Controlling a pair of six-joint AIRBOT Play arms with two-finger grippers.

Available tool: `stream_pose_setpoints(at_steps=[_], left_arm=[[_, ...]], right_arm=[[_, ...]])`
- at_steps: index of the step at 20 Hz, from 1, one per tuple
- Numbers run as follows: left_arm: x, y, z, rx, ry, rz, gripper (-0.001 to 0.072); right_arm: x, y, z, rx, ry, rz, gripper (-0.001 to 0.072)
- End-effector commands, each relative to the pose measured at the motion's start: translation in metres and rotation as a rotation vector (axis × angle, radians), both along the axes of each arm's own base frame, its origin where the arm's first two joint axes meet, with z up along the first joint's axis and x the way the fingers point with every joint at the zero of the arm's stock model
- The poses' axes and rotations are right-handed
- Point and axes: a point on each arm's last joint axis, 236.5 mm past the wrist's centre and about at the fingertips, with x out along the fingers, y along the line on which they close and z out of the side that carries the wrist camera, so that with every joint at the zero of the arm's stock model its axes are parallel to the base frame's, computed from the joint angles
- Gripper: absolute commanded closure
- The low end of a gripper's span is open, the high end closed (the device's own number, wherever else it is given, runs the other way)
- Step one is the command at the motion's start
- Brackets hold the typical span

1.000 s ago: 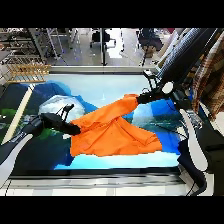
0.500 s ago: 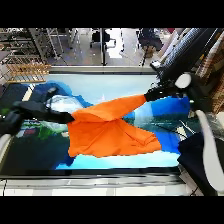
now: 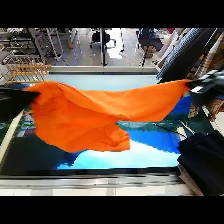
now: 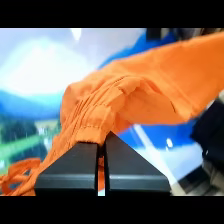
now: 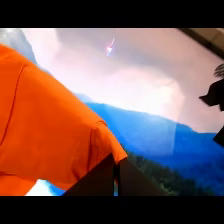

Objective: Fold the clothes and pants, and hang the long-sleeved shirts on hangers.

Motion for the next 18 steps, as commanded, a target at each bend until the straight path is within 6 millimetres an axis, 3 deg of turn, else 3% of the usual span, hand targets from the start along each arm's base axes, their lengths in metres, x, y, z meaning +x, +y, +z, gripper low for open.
stream_pose_setpoints(at_steps=[1, 4, 6, 8, 10, 12, 14, 16, 18], left_arm=[[-0.083, -0.003, 0.087, -0.049, -0.296, 0.042, 0.0696], [-0.138, -0.003, 0.135, -0.079, -0.500, 0.070, 0.0696], [-0.155, -0.001, 0.151, -0.099, -0.568, 0.085, 0.0696], [-0.151, 0.005, 0.163, -0.158, -0.586, 0.110, 0.0696], [-0.133, 0.013, 0.170, -0.207, -0.580, 0.136, 0.0695], [-0.095, 0.017, 0.160, -0.257, -0.479, 0.147, 0.0695], [-0.034, 0.016, 0.122, -0.259, -0.284, 0.139, 0.0695], [0.037, 0.015, 0.053, -0.223, -0.028, 0.121, 0.0696], [0.109, 0.021, -0.031, -0.211, 0.214, 0.135, 0.0695]], right_arm=[[-0.072, -0.012, 0.074, 0.001, -0.278, -0.030, 0.0701], [-0.125, -0.020, 0.136, -0.005, -0.553, -0.046, 0.0702], [-0.151, -0.023, 0.170, -0.008, -0.709, -0.054, 0.0702], [-0.159, -0.026, 0.193, -0.040, -0.824, -0.064, 0.0702], [-0.143, -0.030, 0.201, -0.062, -0.851, -0.083, 0.0702], [-0.096, -0.031, 0.183, -0.100, -0.768, -0.087, 0.0702], [-0.024, -0.025, 0.141, -0.109, -0.607, -0.066, 0.0702], [0.063, -0.013, 0.066, -0.099, -0.378, -0.025, 0.0702], [0.148, -0.001, -0.032, -0.080, -0.152, 0.002, 0.0702]])
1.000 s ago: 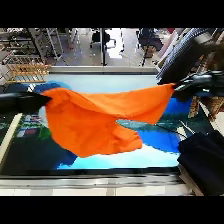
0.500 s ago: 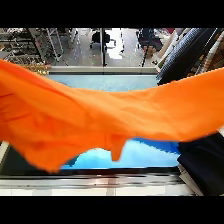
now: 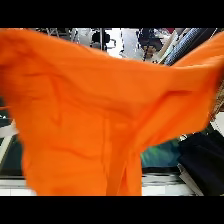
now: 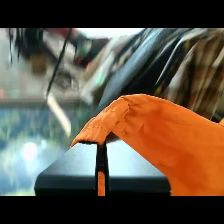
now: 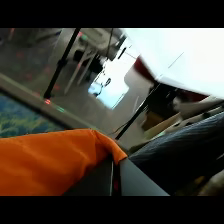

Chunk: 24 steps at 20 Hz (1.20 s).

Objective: Fold the clothes and pants, and hang the long-sleeved shirts on hangers.

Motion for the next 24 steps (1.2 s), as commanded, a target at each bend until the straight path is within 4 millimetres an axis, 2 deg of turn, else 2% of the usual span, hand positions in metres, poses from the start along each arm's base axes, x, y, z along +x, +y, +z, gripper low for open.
stream_pose_setpoints(at_steps=[1, 3, 4, 5, 6, 7, 8, 9, 10, 12, 13, 15, 17, 20, 22, 24], left_arm=[[0.110, 0.009, -0.140, -0.019, 0.409, -0.023, 0.0696], [0.169, 0.017, -0.234, -0.052, 0.611, -0.009, 0.0696], [0.197, 0.023, -0.282, -0.074, 0.688, 0.020, 0.0695], [0.221, 0.029, -0.326, -0.106, 0.746, 0.055, 0.0696], [0.239, 0.034, -0.360, -0.138, 0.787, 0.084, 0.0696], [0.252, 0.036, -0.386, -0.171, 0.824, 0.105, 0.0696], [0.262, 0.038, -0.405, -0.182, 0.848, 0.118, 0.0696], [0.269, 0.039, -0.413, -0.183, 0.856, 0.118, 0.0696], [0.276, 0.040, -0.414, -0.182, 0.847, 0.118, 0.0696], [0.284, 0.045, -0.399, -0.182, 0.810, 0.121, 0.0696], [0.285, 0.049, -0.390, -0.180, 0.797, 0.119, 0.0696], [0.276, 0.059, -0.381, -0.167, 0.821, 0.089, 0.0695], [0.249, 0.072, -0.388, -0.130, 0.904, 0.009, 0.0696], [0.188, 0.098, -0.409, -0.027, 1.071, -0.136, 0.0695], [0.151, 0.108, -0.418, 0.015, 1.176, -0.235, 0.0695], [0.124, 0.119, -0.437, 0.079, 1.282, -0.288, 0.0695]], right_arm=[[0.130, 0.018, -0.164, 0.028, 0.363, 0.032, 0.0702], [0.187, 0.019, -0.263, 0.056, 0.499, 0.002, 0.0702], [0.207, 0.019, -0.302, 0.059, 0.533, -0.009, 0.0702], [0.222, 0.018, -0.336, 0.068, 0.554, -0.022, 0.0702], [0.233, 0.018, -0.356, 0.096, 0.561, -0.043, 0.0702], [0.241, 0.016, -0.368, 0.122, 0.558, -0.063, 0.0702], [0.244, 0.016, -0.370, 0.132, 0.551, -0.070, 0.0702], [0.245, 0.015, -0.368, 0.131, 0.542, -0.070, 0.0702], [0.244, 0.014, -0.360, 0.126, 0.531, -0.071, 0.0702], [0.234, 0.016, -0.342, 0.123, 0.541, -0.060, 0.0702], [0.223, 0.018, -0.334, 0.119, 0.571, -0.048, 0.0702], [0.183, 0.026, -0.321, 0.110, 0.700, -0.008, 0.0702], [0.117, 0.042, -0.316, 0.125, 0.913, 0.070, 0.0702], [0.005, 0.083, -0.318, 0.219, 1.348, 0.231, 0.0701], [-0.035, 0.106, -0.332, 0.235, 1.521, 0.304, 0.0701], [-0.067, 0.125, -0.362, 0.195, 1.652, 0.335, 0.0701]])
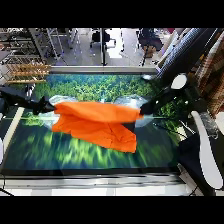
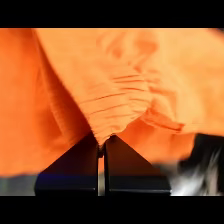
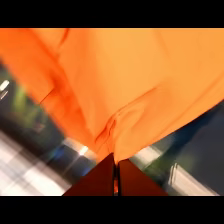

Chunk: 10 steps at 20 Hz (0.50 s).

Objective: Fold the clothes and pants, and hang the long-sleeved shirts on hangers.

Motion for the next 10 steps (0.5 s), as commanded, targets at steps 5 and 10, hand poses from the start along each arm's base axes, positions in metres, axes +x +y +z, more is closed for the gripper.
stream_pose_setpoints(at_steps=[5, 10], left_arm=[[-0.089, 0.030, -0.070, 0.116, 0.389, -0.228, 0.0695], [-0.091, 0.039, -0.074, 0.134, 0.432, -0.176, 0.0189]], right_arm=[[-0.162, 0.051, -0.083, -0.047, 0.545, 0.238, 0.0700], [-0.141, 0.029, -0.124, -0.174, 0.472, 0.086, 0.0208]])
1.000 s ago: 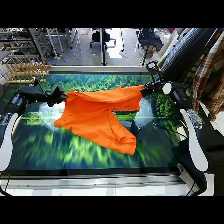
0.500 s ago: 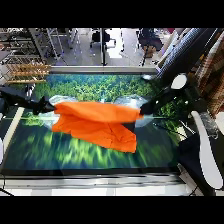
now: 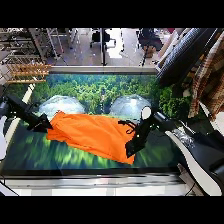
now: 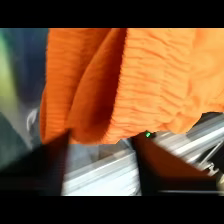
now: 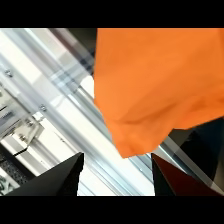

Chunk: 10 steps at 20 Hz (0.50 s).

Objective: Fold the clothes and pants, and hang the long-sleeved shirts on hangers.

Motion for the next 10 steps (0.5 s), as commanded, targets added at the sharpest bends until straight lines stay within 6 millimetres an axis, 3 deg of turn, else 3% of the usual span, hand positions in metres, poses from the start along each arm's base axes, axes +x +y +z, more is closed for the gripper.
stream_pose_setpoints(at_steps=[1, 4, 6, 8, 10], left_arm=[[-0.008, 0.015, 0.000, 0.041, 0.052, 0.047, 0.0183], [-0.008, 0.036, 0.020, 0.056, 0.009, 0.102, 0.0183], [-0.007, 0.046, 0.042, 0.065, -0.047, 0.135, 0.0183], [0.001, 0.045, 0.065, 0.056, -0.128, 0.160, 0.0184], [0.015, 0.028, 0.088, 0.001, -0.219, 0.168, 0.0184]], right_arm=[[0.015, -0.021, -0.023, -0.092, -0.025, -0.128, 0.0207], [0.047, -0.040, -0.027, -0.042, -0.001, -0.416, 0.0160], [0.063, -0.040, -0.034, 0.069, 0.044, -0.627, 0.0123], [0.078, -0.036, -0.045, 0.166, 0.055, -0.801, 0.0008], [0.078, -0.029, -0.060, 0.197, 0.055, -0.868, 0.0007]])
